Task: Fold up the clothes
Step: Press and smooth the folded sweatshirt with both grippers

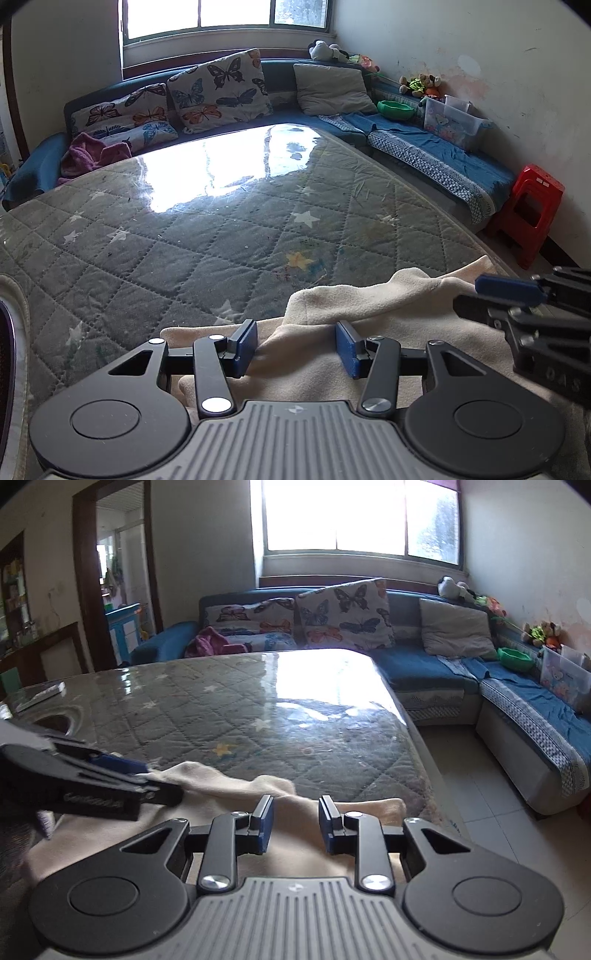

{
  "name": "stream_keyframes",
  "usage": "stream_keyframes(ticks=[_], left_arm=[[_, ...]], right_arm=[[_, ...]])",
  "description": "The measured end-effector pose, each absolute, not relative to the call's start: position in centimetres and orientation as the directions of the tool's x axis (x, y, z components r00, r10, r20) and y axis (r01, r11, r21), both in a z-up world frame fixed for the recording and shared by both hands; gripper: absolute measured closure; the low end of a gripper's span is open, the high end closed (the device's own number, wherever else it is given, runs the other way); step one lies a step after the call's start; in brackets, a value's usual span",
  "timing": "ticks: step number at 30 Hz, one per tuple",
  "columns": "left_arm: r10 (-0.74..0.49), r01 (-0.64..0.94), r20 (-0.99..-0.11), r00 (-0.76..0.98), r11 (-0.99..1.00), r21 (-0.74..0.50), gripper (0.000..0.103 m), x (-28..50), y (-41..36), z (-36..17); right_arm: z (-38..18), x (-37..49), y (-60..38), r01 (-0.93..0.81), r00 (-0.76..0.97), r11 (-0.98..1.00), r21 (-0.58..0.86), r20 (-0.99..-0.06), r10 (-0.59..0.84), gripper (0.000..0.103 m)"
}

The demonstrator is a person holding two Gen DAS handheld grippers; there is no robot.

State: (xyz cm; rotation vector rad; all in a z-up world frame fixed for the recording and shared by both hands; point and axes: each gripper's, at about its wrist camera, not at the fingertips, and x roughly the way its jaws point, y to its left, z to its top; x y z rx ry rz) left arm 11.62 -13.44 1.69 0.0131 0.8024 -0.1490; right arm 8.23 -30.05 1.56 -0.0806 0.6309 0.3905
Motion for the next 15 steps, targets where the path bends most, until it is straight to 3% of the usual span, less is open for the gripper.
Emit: stream_keyframes(ticks=[15], left_arm=[[-0.123,0.160,-0.700,0.703,0.987,-0.012,0.053,13.1,-14.3,1.9]], right_arm=[[1.3,10.4,-27.1,-0.422,0.720,0.906,0.023,-0.598,0.351,0.078]])
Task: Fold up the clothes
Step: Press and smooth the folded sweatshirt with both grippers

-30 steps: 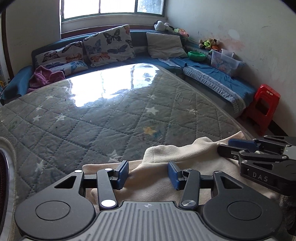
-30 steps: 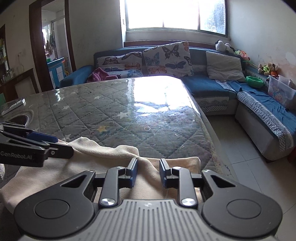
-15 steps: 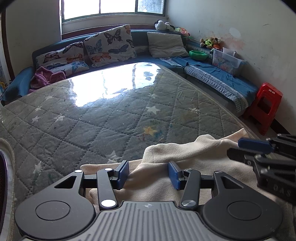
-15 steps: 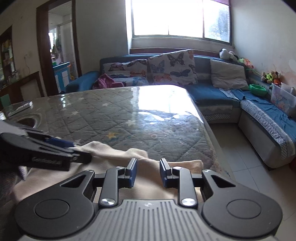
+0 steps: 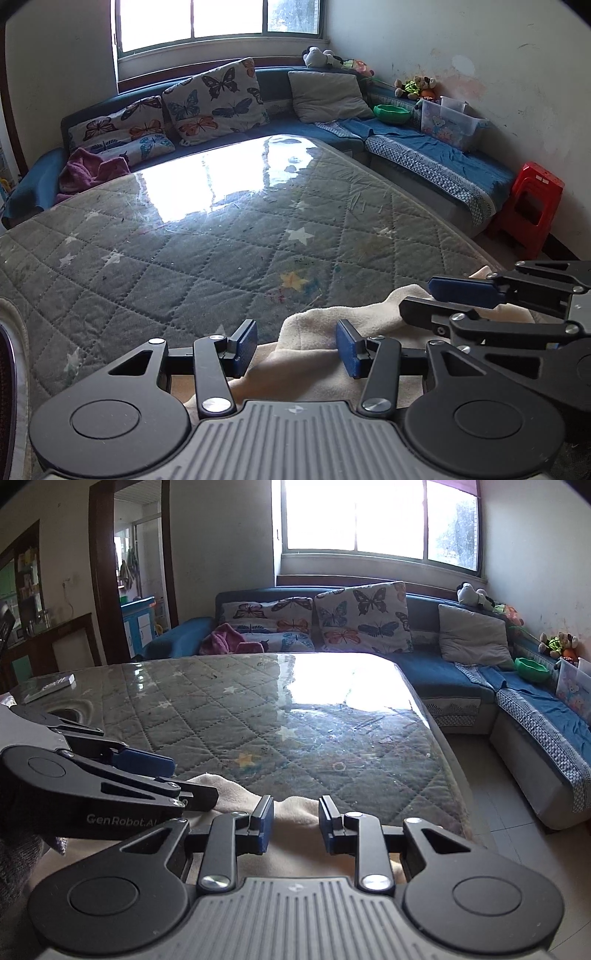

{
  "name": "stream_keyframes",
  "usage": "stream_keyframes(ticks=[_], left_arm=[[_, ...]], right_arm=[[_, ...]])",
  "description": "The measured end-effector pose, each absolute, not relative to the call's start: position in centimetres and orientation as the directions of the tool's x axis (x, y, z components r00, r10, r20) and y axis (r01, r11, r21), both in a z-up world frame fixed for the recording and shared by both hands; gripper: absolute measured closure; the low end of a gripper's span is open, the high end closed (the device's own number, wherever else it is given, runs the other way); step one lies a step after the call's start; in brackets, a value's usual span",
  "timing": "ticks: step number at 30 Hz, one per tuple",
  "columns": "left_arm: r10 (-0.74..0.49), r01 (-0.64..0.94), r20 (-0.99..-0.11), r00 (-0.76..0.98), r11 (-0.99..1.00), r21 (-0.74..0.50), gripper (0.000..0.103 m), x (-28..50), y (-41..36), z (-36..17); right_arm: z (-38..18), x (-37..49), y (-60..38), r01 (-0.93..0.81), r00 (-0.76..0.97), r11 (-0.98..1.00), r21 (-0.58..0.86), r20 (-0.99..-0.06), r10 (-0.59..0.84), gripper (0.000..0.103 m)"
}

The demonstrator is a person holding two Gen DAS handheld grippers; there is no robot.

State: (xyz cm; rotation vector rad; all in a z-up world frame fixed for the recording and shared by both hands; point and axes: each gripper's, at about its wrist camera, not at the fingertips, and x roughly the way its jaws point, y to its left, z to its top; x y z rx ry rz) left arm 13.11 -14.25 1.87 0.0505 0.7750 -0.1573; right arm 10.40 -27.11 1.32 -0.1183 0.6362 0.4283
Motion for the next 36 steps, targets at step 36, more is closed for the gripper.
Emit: stream_keyframes(ticks=[36], left_arm=[[-0.162,0.180,-0.663,0.731,0.983,-0.042,0.052,2.2,-12.7,2.8]], right_arm=[[1.2,-1.3,-28.4,-0.453,0.718,0.892,-0.010,-0.597,0.358,0.070]])
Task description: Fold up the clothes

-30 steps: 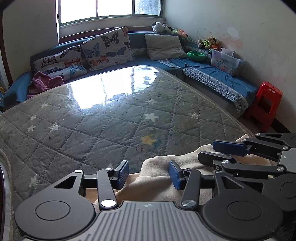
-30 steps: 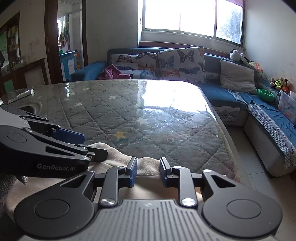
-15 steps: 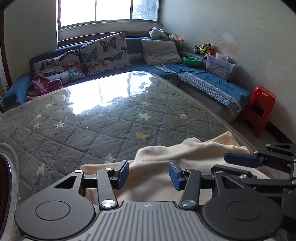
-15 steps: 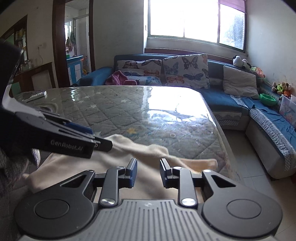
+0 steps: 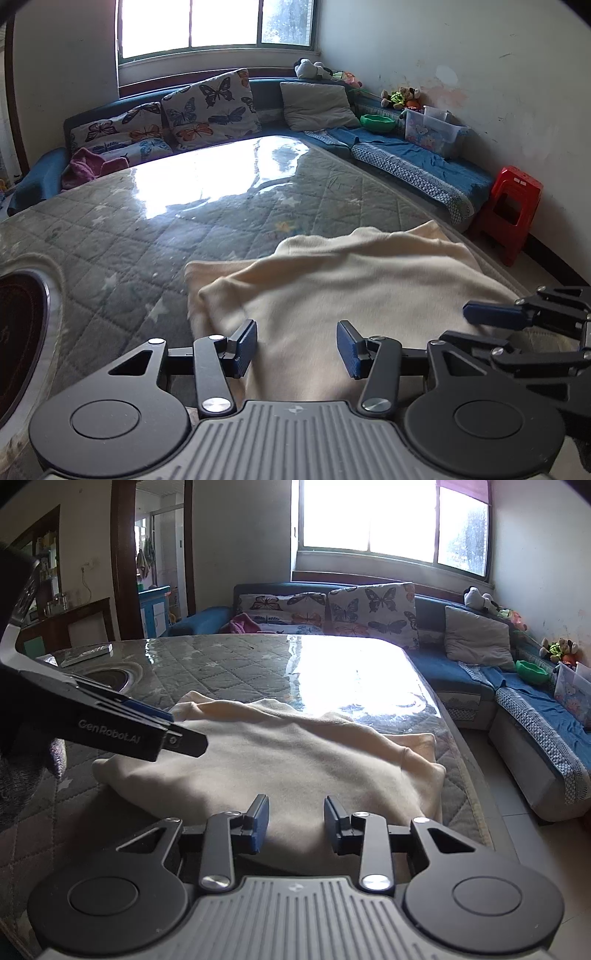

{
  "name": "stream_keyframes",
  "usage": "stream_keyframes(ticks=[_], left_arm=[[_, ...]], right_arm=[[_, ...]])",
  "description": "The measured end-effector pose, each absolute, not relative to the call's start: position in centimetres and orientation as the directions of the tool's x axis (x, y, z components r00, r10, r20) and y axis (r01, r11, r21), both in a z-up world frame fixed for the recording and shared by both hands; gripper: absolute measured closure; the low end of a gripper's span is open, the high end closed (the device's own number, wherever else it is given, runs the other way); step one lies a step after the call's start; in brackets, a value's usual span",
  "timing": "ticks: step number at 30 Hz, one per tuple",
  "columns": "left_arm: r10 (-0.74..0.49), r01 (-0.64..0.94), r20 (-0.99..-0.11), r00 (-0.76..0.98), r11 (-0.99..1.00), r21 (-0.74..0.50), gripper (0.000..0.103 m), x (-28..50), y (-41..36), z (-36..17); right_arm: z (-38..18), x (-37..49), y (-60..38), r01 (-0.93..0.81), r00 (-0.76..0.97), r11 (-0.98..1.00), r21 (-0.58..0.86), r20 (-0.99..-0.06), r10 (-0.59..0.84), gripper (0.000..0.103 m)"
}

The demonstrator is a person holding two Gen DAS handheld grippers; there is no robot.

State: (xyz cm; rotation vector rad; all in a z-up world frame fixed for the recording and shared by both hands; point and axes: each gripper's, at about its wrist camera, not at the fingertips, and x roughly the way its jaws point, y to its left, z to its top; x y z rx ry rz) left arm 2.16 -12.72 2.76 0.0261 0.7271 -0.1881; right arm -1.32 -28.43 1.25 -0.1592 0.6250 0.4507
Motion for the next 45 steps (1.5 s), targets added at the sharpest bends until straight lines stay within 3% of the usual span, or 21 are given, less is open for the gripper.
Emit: stream_keyframes(ticks=[24,31,39,42,45], left_arm=[[-0.139,0.107,-0.663,0.736,0.990,-0.089,0.049,-1.8,-9.4,1.5],[-0.125,0.088,-0.671,0.730,0.992,-0.090,0.042,-2.0,-9.1,1.5],[-0.125,0.079,-0.672,0.730,0.992,-0.098,0.025,-2.7,-8.9,1.5],[-0.128,0.083,-0.673,0.729,0.992,-0.099,0.019,-3.2,-9.0,1.4],[-0.132,0.084,-0.672,0.729,0.991,-0.103,0.014,-3.8,-9.1,1.4]], right_arm=[[1.2,-3.2,-32.7,-0.283,0.783,0.957,0.064,-0.561,0.269,0.069],[0.6,-2.9,-32.7,-0.263,0.783,0.963,0.061,-0.569,0.250,0.068],[1.2,-4.7,-31.7,-0.282,0.801,0.958,0.044,-0.539,0.260,0.043],[1.2,-5.2,-31.5,-0.287,0.797,0.956,0.056,-0.540,0.271,0.025],[1.2,-6.0,-31.1,-0.288,0.800,0.956,0.055,-0.535,0.272,0.020]])
